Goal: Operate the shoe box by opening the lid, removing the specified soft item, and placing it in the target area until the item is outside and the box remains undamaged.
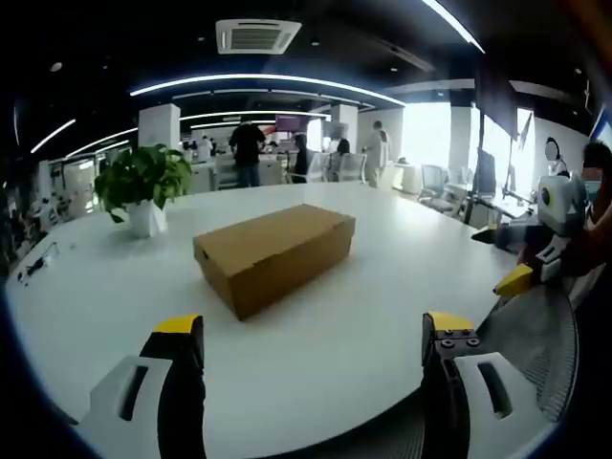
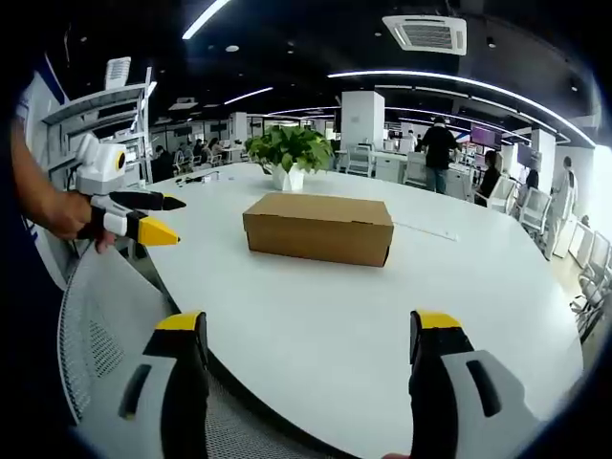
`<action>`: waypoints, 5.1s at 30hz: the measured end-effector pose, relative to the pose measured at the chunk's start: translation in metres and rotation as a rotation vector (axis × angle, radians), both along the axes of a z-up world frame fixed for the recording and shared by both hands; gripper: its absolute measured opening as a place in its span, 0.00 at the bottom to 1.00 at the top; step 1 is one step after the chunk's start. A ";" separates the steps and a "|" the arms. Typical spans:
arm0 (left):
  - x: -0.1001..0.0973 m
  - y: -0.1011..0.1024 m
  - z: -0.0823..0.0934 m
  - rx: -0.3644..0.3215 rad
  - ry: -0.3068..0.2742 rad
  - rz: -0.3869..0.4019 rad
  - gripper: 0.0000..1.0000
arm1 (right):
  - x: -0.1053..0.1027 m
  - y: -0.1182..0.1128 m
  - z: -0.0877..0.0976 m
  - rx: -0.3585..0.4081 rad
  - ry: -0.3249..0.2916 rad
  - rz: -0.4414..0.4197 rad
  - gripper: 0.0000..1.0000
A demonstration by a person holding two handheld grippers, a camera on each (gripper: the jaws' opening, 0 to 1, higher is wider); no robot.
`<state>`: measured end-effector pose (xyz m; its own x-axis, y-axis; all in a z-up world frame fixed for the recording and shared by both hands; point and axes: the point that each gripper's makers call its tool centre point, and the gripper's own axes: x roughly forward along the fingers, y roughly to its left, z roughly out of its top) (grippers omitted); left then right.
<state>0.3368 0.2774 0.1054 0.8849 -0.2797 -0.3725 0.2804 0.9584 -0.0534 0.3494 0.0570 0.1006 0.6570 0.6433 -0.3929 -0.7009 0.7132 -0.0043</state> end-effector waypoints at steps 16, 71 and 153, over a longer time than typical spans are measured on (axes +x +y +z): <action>-0.001 0.000 0.000 0.003 0.001 0.002 0.96 | -0.001 0.001 -0.001 -0.006 -0.002 0.003 0.81; 0.002 0.004 -0.001 -0.016 0.009 0.033 0.96 | -0.002 0.001 -0.004 -0.003 0.027 0.010 0.82; 0.148 0.050 -0.036 -0.051 0.107 0.020 0.98 | 0.224 0.051 -0.018 -0.167 0.009 0.165 0.79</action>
